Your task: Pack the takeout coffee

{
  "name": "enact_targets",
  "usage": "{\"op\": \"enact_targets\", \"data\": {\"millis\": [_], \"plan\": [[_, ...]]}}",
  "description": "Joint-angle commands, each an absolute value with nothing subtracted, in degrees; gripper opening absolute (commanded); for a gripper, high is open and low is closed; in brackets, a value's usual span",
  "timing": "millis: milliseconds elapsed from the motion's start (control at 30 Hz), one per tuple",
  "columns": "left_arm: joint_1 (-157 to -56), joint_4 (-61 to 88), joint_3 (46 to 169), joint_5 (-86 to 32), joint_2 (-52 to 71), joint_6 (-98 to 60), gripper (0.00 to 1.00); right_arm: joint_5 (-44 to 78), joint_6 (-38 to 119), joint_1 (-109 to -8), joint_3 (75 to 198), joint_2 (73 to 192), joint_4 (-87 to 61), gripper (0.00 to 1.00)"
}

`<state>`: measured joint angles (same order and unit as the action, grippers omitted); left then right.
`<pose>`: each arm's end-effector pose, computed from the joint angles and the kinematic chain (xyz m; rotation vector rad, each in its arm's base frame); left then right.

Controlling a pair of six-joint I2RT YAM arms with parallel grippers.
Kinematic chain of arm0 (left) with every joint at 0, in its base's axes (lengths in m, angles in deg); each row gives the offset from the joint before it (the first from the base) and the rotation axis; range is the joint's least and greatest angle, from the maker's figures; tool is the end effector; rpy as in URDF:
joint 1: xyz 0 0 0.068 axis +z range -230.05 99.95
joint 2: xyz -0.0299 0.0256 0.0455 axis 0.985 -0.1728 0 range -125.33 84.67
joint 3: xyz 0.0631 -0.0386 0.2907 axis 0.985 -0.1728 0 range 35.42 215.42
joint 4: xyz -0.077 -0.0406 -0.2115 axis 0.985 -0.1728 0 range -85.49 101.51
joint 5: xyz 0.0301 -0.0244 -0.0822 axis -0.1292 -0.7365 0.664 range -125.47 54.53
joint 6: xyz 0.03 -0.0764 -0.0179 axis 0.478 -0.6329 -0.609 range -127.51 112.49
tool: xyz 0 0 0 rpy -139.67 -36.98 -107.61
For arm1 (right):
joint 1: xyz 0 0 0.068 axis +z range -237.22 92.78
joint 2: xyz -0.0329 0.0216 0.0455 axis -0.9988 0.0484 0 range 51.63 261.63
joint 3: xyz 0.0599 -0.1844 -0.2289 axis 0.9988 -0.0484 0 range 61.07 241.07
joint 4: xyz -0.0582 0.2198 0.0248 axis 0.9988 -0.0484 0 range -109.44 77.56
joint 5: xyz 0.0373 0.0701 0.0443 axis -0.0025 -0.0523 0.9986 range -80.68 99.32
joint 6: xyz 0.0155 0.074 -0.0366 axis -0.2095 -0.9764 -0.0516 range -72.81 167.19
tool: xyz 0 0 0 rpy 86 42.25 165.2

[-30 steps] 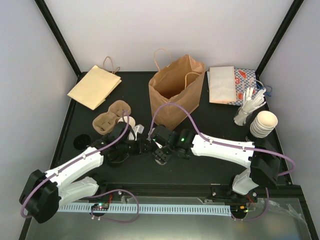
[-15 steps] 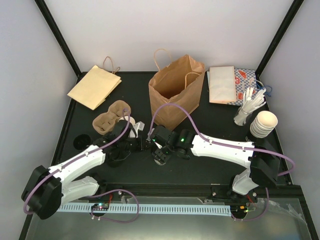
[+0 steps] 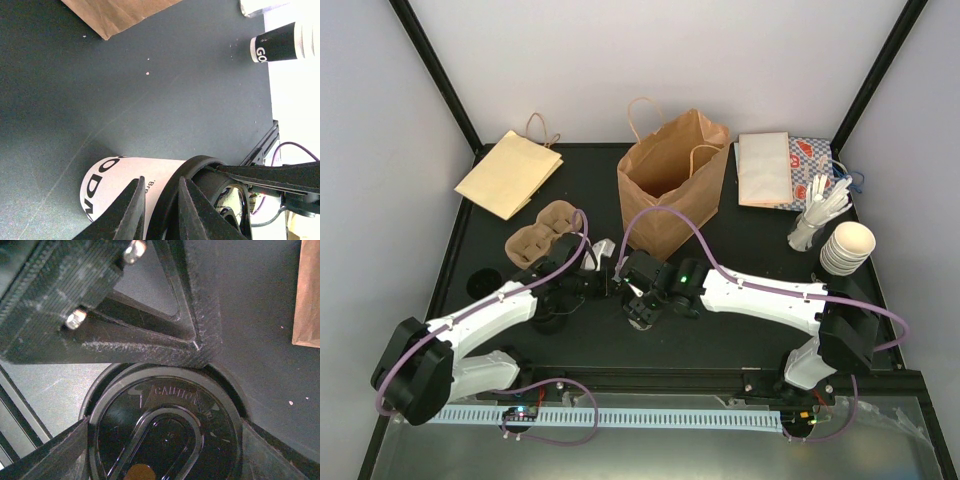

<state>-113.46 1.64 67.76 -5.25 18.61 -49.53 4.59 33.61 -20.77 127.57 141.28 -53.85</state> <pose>0.1540 -0.1460 0.2189 0.1026 2.5579 -1.2101 0.1245 0.2708 0.2451 -1.1938 2.4583 0.3102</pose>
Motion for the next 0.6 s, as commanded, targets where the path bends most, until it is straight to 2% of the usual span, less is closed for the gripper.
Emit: {"op": "enact_targets", "data": {"millis": [0, 400, 567], "plan": [[-113.6, -1.8, 65.6, -5.0, 17.6, -47.7, 0.19, 14.0, 33.4, -19.6, 122.4, 148.2, -62.3, 0.66], [-114.0, -1.1, 63.2, -5.9, 18.0, -48.7, 0.19, 11.6, 32.8, -19.6, 122.8, 147.6, -62.1, 0.66], [-113.9, -6.8, 66.4, -9.8, 23.0, -47.6, 0.27, 9.4, 32.1, -19.5, 123.8, 146.2, -61.9, 0.66]]}}
